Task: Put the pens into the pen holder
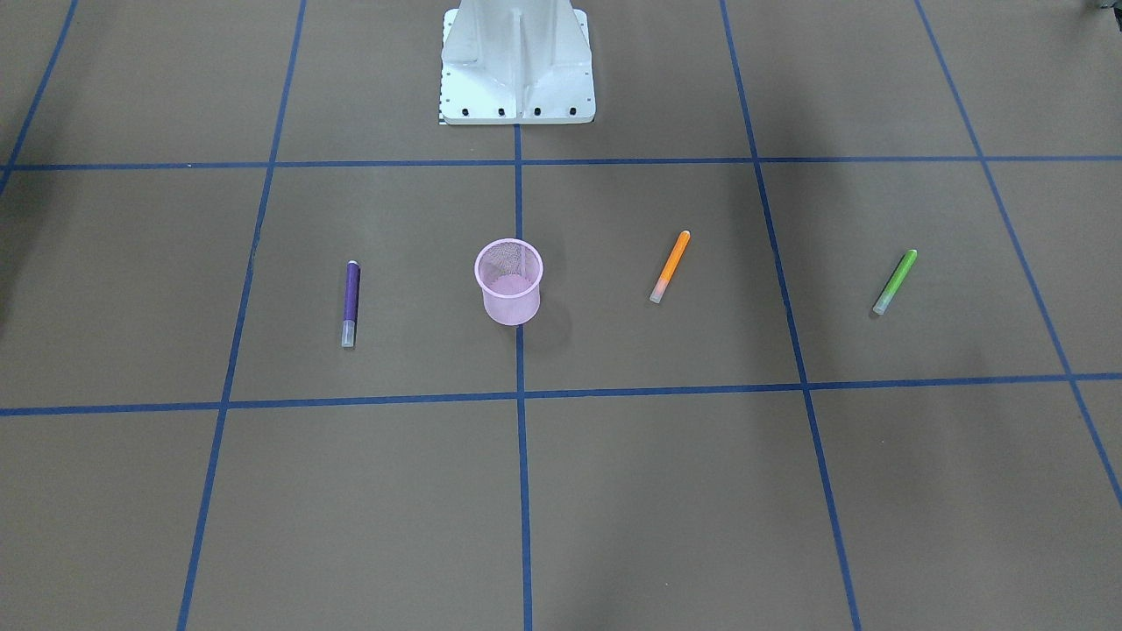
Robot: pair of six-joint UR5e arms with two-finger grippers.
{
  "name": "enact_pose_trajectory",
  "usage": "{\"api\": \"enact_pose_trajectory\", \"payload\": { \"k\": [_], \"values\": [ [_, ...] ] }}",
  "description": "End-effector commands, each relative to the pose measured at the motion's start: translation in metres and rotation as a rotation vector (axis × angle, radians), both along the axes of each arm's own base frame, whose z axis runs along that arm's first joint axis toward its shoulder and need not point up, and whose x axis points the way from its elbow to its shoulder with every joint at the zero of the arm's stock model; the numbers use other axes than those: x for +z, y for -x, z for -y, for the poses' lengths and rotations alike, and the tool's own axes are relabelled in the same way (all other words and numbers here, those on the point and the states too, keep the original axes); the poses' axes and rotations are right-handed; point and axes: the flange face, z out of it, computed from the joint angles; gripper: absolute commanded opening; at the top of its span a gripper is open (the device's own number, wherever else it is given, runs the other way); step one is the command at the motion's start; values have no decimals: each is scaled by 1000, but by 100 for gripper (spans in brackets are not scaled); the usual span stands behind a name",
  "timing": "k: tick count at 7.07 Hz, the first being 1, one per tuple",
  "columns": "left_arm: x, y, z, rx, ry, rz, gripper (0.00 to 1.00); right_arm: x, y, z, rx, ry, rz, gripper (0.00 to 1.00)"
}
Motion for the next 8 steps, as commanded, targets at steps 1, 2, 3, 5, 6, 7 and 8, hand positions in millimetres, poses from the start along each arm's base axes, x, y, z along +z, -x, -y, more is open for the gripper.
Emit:
{"api": "enact_pose_trajectory", "payload": {
  "k": [1, 2, 3, 5, 6, 7, 8],
  "values": [
    [-1, 0, 0, 0, -2, 0, 100, 2, 0, -1, 0, 5, -1, 55],
    [0, 0, -1, 0, 0, 0, 100, 2, 0, -1, 0, 5, 1, 55],
    [0, 0, -1, 0, 0, 0, 100, 3, 0, -2, 0, 7, -1, 55],
    [0, 0, -1, 0, -2, 0, 100, 3, 0, -2, 0, 7, -1, 49],
    [-1, 0, 0, 0, -3, 0, 100, 4, 0, -2, 0, 10, -2, 45],
    [-1, 0, 0, 0, -3, 0, 100, 4, 0, -2, 0, 10, -2, 37],
    [0, 0, -1, 0, -2, 0, 100, 6, 0, -3, 0, 13, -2, 20]
  ]
}}
